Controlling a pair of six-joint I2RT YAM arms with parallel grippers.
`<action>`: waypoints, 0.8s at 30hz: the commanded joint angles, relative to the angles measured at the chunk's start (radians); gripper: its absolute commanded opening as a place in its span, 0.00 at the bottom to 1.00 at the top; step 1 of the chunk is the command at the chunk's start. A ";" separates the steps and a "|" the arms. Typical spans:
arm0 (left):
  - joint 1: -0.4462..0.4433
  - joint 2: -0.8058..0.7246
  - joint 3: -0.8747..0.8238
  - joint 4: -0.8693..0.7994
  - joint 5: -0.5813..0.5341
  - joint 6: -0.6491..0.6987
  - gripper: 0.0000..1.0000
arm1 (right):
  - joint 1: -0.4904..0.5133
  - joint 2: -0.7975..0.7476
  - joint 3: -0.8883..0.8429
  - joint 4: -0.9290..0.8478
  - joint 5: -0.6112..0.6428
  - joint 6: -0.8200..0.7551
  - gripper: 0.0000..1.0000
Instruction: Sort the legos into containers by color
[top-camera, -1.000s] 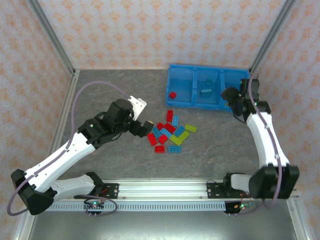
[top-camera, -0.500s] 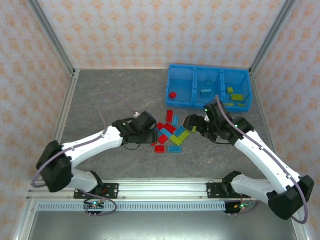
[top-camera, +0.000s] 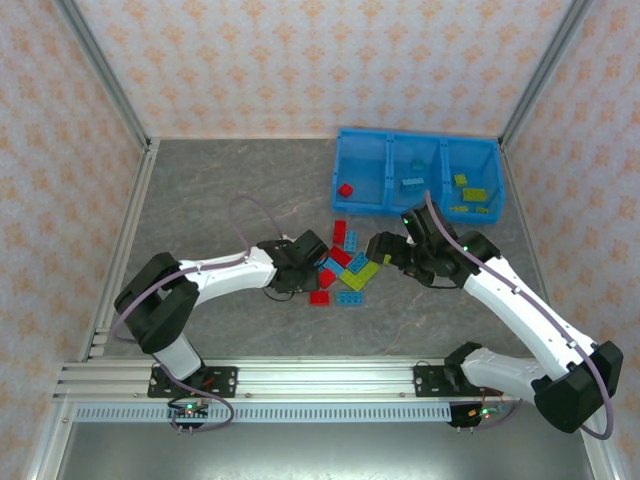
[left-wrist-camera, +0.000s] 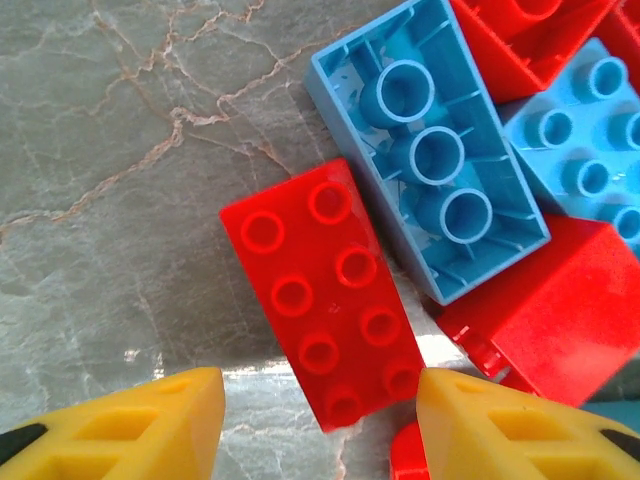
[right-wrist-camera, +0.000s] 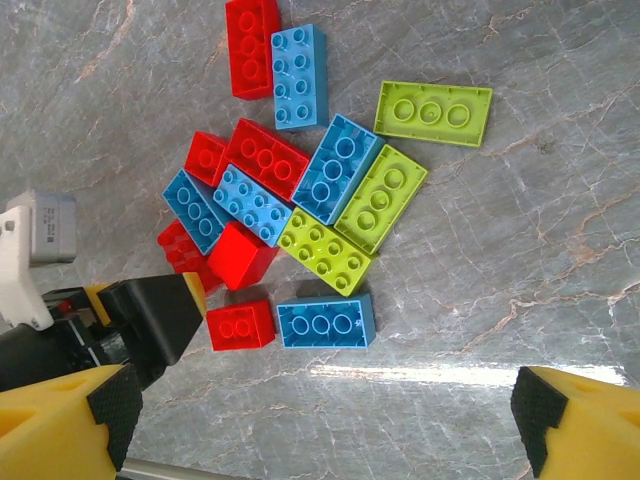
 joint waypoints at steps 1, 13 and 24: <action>0.005 0.021 0.009 0.018 -0.042 -0.004 0.54 | 0.006 -0.015 0.006 -0.028 0.033 0.010 0.97; 0.018 0.099 -0.066 0.121 -0.011 -0.007 0.61 | 0.010 -0.011 0.016 -0.033 0.031 0.032 0.97; 0.019 -0.010 -0.105 0.116 0.007 0.036 0.24 | 0.061 -0.003 -0.004 0.034 -0.048 0.028 0.97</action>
